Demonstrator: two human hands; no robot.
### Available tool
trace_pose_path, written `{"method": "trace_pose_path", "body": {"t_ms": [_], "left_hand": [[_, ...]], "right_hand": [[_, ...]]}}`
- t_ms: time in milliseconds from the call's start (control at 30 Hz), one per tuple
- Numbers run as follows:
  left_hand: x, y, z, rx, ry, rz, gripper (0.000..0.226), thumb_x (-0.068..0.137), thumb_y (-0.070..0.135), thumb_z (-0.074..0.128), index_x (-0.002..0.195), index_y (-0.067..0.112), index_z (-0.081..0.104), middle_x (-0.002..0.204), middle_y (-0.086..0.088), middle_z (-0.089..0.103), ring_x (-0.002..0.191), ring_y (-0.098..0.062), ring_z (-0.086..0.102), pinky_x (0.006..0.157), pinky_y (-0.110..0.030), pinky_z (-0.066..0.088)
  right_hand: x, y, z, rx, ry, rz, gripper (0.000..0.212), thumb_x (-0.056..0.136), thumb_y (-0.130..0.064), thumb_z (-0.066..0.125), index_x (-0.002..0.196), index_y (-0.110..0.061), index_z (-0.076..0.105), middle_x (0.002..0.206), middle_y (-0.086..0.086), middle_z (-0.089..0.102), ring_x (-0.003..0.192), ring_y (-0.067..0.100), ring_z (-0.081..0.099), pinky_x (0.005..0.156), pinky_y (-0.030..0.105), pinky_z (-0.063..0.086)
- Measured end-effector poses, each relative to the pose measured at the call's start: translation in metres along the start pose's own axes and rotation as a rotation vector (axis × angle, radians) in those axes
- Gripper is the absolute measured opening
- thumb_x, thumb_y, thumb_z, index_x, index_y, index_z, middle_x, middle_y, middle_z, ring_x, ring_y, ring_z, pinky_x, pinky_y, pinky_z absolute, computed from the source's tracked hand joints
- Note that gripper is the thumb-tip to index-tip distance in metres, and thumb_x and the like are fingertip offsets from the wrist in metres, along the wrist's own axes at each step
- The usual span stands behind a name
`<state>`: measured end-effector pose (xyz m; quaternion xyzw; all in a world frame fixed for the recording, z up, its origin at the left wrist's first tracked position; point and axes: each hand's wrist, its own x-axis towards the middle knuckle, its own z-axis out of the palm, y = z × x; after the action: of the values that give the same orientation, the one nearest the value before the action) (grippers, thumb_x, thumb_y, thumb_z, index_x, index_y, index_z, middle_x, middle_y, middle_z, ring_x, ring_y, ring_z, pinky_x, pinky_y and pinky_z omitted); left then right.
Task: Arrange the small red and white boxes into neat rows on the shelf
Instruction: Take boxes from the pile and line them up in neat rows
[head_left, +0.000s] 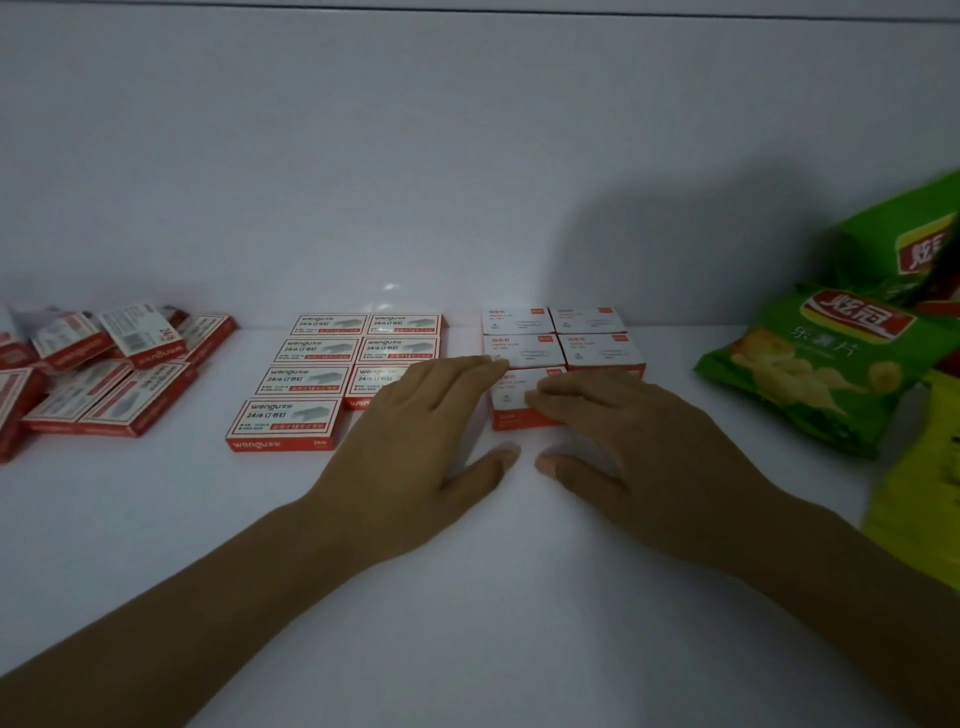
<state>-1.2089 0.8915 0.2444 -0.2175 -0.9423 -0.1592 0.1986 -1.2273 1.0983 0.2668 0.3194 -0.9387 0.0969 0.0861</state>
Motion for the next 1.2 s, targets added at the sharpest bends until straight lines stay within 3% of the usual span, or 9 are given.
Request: {"method": "trace_pose_path", "body": {"t_ms": [133,233,500,800,1000,1200], "left_hand": [[0.000,0.000,0.000,-0.007,0.007,-0.009,0.061,0.088,0.054,0.045,0.138,0.018,0.039,0.137,0.002,0.046,0.127,-0.015,0.040,0.104,-0.036,0.036],[0.000,-0.001,0.001,-0.003,0.001,-0.011,0.062,0.088,0.055,0.044,0.138,0.019,0.038,0.138,0.003,0.046,0.128,-0.015,0.039,0.105,-0.035,0.035],[0.000,-0.003,0.003,0.009,-0.022,-0.006,0.060,0.089,0.057,0.039,0.136,0.021,0.041,0.139,0.002,0.046,0.129,-0.017,0.039,0.104,-0.042,0.038],[0.004,-0.006,0.005,0.004,-0.036,0.011,0.061,0.087,0.056,0.040,0.136,0.020,0.042,0.138,0.002,0.045,0.129,-0.017,0.037,0.106,-0.039,0.034],[0.003,-0.002,0.002,0.017,-0.001,0.011,0.062,0.085,0.054,0.042,0.134,0.016,0.045,0.134,-0.001,0.049,0.126,-0.020,0.041,0.105,-0.037,0.033],[0.000,0.008,-0.006,0.128,0.036,0.011,0.057,0.088,0.052,0.040,0.133,0.018,0.046,0.133,-0.001,0.050,0.124,-0.021,0.044,0.101,-0.039,0.037]], "right_hand": [[-0.003,-0.003,0.006,-0.046,0.109,-0.034,0.052,0.085,-0.051,0.038,0.119,-0.019,0.061,0.120,0.002,0.063,0.110,0.023,0.060,0.093,0.036,0.034],[-0.003,-0.005,0.008,-0.064,0.145,-0.051,0.051,0.085,-0.049,0.037,0.114,-0.017,0.064,0.114,0.002,0.066,0.104,0.023,0.063,0.093,0.040,0.038],[-0.001,-0.003,0.011,-0.052,0.146,-0.053,0.052,0.084,-0.050,0.037,0.116,-0.018,0.063,0.115,0.002,0.066,0.105,0.023,0.063,0.091,0.039,0.037],[0.002,-0.003,0.006,0.027,0.089,-0.021,0.048,0.082,-0.048,0.047,0.122,-0.024,0.057,0.124,-0.003,0.059,0.115,0.019,0.054,0.090,0.026,0.030],[0.005,-0.007,0.000,0.091,0.074,0.000,0.040,0.087,-0.047,0.053,0.122,-0.027,0.054,0.124,-0.009,0.054,0.109,0.011,0.047,0.092,0.025,0.035],[0.006,-0.015,-0.006,0.097,0.137,0.036,0.033,0.087,-0.040,0.056,0.116,-0.027,0.058,0.117,-0.006,0.060,0.103,0.015,0.054,0.085,0.029,0.043]]}}
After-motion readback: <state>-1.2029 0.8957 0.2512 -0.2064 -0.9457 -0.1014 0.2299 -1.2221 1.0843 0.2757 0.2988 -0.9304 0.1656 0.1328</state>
